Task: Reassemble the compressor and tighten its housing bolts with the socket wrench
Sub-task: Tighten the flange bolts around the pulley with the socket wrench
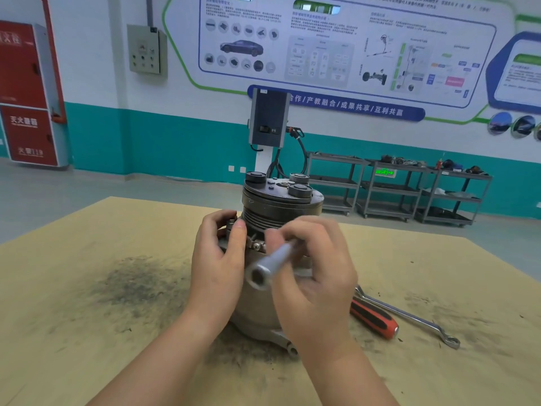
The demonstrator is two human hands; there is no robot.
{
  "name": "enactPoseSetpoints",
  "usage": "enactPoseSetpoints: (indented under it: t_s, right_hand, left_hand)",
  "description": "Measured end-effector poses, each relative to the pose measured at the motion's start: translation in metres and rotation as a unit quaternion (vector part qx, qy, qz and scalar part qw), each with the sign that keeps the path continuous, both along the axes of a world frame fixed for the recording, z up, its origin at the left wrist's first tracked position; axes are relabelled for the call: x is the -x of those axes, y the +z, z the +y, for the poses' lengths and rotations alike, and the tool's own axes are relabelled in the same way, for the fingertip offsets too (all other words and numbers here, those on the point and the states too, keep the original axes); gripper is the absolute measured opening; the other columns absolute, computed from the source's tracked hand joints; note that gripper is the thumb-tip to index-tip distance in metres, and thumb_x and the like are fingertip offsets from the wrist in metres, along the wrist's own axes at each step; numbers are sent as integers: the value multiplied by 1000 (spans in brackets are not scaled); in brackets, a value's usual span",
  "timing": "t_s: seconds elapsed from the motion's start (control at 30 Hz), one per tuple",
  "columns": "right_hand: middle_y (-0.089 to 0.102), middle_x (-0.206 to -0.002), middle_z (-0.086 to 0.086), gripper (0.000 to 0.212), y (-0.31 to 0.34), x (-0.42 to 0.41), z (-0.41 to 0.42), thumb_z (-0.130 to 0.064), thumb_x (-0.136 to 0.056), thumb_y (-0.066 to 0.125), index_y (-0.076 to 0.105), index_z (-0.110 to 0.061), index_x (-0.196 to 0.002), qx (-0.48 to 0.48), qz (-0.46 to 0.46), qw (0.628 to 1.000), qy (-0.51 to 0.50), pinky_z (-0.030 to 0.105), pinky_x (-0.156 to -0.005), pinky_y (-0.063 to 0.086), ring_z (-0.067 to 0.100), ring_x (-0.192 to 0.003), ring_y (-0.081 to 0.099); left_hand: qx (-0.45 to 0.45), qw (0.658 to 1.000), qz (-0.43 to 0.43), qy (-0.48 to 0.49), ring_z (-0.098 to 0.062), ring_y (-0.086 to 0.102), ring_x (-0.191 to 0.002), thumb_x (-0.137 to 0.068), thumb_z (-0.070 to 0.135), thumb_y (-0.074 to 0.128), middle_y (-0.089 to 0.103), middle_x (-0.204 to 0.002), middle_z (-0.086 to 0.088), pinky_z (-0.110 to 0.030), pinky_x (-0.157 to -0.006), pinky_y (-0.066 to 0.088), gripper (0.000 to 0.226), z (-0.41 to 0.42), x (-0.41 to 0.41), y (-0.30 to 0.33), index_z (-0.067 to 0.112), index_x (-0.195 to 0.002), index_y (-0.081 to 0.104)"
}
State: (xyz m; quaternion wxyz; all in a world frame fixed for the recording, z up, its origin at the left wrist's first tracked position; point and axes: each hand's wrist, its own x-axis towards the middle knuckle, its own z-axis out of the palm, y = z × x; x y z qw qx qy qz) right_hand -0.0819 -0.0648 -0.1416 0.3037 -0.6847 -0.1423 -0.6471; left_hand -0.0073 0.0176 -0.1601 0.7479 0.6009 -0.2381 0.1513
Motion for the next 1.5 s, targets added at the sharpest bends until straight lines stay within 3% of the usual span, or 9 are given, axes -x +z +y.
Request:
enactPoseSetpoints:
  t_s: [0.1, 0.23, 0.37, 0.53, 0.9, 1.03, 1.23, 1.33, 1.5]
  right_hand:
    - [62, -90, 6, 20, 3, 1, -2, -21, -90, 65, 73, -3, -91, 27, 4, 1000, 4, 19, -71, 49, 9, -80, 60]
    - [66, -91, 4, 15, 10, 8, -13, -12, -92, 59, 70, -7, -100, 20, -17, 1000, 13, 33, -68, 55, 16, -79, 66]
    - [65, -78, -8, 12, 26, 14, -17, -30, -102, 42, 52, -29, -96, -192, -67, 975, 92, 16, -55, 47, 10, -54, 59]
    - [68, -68, 3, 15, 29, 14, -32, -14, -104, 33, 47, -18, -99, -362, -37, 915, 174, 22, -51, 47, 13, -44, 54]
    - [66, -63, 6, 8, 30, 14, -34, -14, -91, 38, 45, -14, -87, -362, -36, 908, 207, 24, -49, 44, 18, -41, 51]
    - [64, -58, 8, 14, 31, 12, -43, -5, -95, 34, 44, -9, -85, -448, -11, 858, 250, 23, -43, 41, 18, -37, 46]
    - [62, -56, 7, 22, 33, 10, -53, -7, -96, 35, 47, -9, -78, -516, 21, 792, 326, 21, -41, 38, 16, -38, 43]
    - [62, -57, 9, 27, 30, 11, -49, -6, -95, 34, 48, -10, -72, -494, -13, 813, 308, 22, -43, 36, 18, -37, 41]
    - [56, -60, 10, 31, 16, 11, -19, -12, -87, 41, 57, -29, -66, -272, -113, 944, 146, 25, -48, 36, 21, -44, 43]
  left_hand:
    - [2, 1000, -2, 2, -30, 62, -106, -99, 27, 55, 63, -112, -12, -49, -91, 52, 11, 1, 2, 0, 37, -102, 52]
    - [-10, 999, -10, 29, -18, 59, -108, -100, 24, 52, 63, -113, -2, -35, -94, 48, 8, -2, -3, 0, 28, -106, 55]
    - [-24, 999, -8, 44, -4, 56, -108, -99, 26, 51, 62, -112, 9, -16, -87, 41, 9, -2, -4, -2, 32, -106, 54]
    - [-29, 998, -5, 47, 2, 56, -105, -99, 28, 51, 61, -111, 12, -6, -82, 40, 10, -1, -4, -1, 36, -104, 53]
    - [-27, 999, -6, 42, -2, 56, -107, -100, 27, 51, 62, -113, 10, -10, -84, 41, 10, -1, -4, -2, 31, -108, 55]
    - [-29, 999, -2, 38, -5, 57, -108, -100, 28, 51, 62, -114, 8, -18, -88, 42, 13, -1, -4, -2, 28, -111, 55]
    - [-27, 999, -4, 43, 0, 56, -105, -99, 29, 50, 61, -112, 11, -9, -83, 42, 9, -1, -3, -2, 35, -106, 54]
    - [-34, 998, -10, 50, 3, 56, -103, -99, 29, 51, 61, -111, 13, -3, -80, 40, 9, 0, -5, -2, 36, -104, 54]
    - [-40, 997, -14, 57, 0, 58, -103, -99, 27, 53, 62, -109, 13, -4, -80, 41, 11, 0, -8, -1, 39, -101, 54]
